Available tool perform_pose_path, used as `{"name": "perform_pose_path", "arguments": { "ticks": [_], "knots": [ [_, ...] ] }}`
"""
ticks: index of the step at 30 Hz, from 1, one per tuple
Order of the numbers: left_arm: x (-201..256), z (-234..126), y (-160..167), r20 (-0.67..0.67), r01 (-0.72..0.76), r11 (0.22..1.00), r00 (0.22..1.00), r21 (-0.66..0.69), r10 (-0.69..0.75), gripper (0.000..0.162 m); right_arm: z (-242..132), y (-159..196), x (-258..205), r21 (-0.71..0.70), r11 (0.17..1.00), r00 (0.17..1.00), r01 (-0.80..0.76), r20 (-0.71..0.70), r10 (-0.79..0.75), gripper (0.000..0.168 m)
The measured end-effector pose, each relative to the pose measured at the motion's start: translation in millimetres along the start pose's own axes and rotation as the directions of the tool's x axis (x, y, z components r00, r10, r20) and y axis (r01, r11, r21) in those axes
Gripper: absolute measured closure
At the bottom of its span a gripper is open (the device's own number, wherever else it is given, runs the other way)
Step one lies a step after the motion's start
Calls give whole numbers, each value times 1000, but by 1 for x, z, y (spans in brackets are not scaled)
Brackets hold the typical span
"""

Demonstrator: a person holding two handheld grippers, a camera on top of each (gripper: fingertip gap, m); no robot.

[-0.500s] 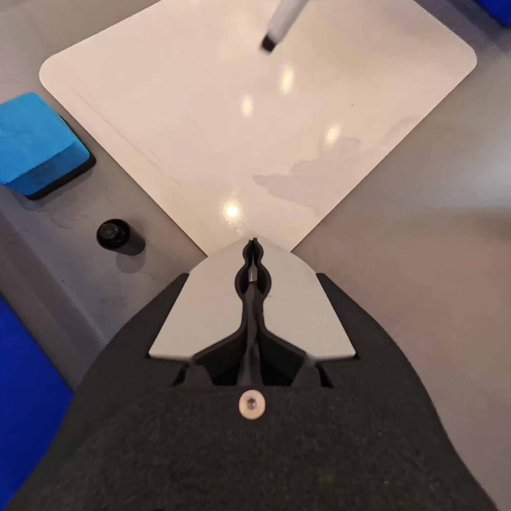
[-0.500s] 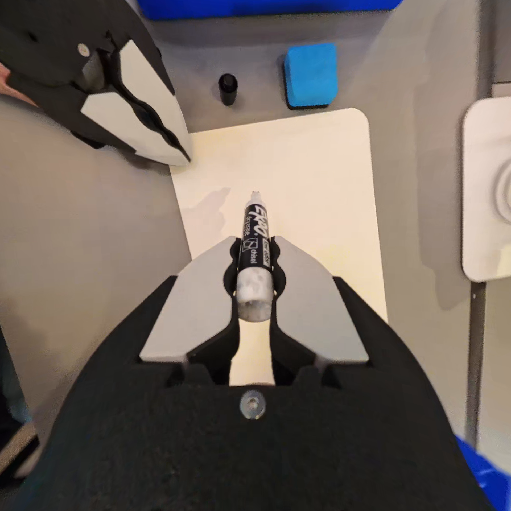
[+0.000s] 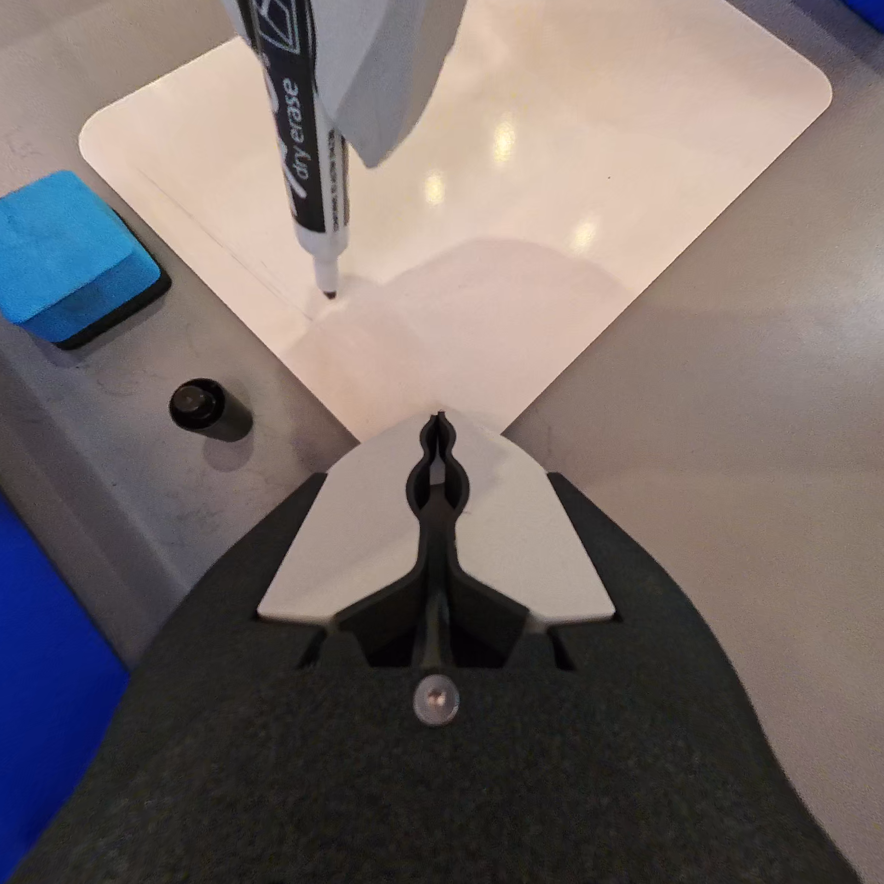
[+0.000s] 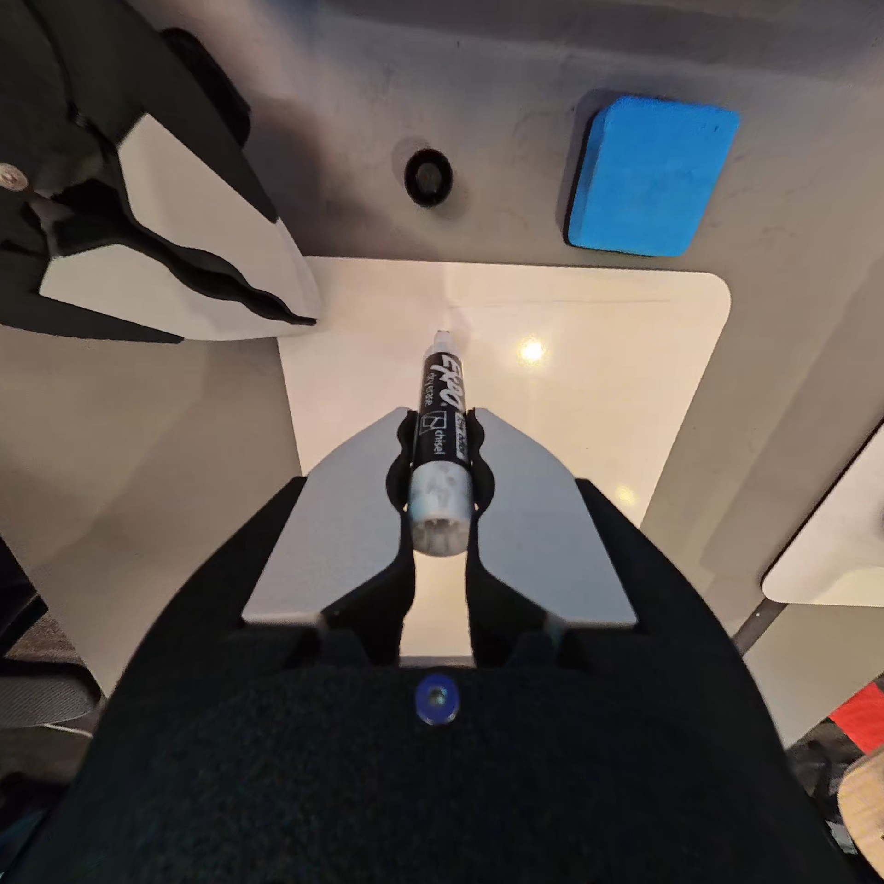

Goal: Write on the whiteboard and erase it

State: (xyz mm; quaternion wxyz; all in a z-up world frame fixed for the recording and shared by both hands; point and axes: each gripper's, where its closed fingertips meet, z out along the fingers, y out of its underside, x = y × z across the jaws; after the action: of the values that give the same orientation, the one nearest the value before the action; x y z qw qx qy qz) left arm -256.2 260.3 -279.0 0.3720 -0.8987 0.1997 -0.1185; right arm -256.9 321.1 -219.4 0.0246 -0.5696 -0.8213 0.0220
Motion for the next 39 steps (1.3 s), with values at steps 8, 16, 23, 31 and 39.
{"name": "perform_pose_path", "arguments": {
  "ticks": [8, 16, 23, 31, 39],
  "knots": [
    [2, 0, 0, -10, -3, 1000, 1000, 0, 3, 162, 0, -5, 2, -53, 991, 991, 125, -46, -127, 149],
    [2, 0, 0, 4, -18, 1000, 1000, 1, 18, 162, 8, -11, -5, -122, 973, 976, 194, -80, -204, 149],
    [3, 0, 1, 6, -20, 1000, 1000, 1, 20, 162, 8, -9, 1, -135, 974, 977, 182, -87, -195, 149],
    [3, 0, 1, 2, -16, 1000, 1000, 1, 16, 162, 8, 0, 30, -157, 977, 980, 146, -115, -165, 149],
    [5, 0, 1, -4, -11, 1000, 1000, 1, 11, 162, 8, 15, 70, -177, 980, 982, 95, -143, -121, 149]
  ]
}}
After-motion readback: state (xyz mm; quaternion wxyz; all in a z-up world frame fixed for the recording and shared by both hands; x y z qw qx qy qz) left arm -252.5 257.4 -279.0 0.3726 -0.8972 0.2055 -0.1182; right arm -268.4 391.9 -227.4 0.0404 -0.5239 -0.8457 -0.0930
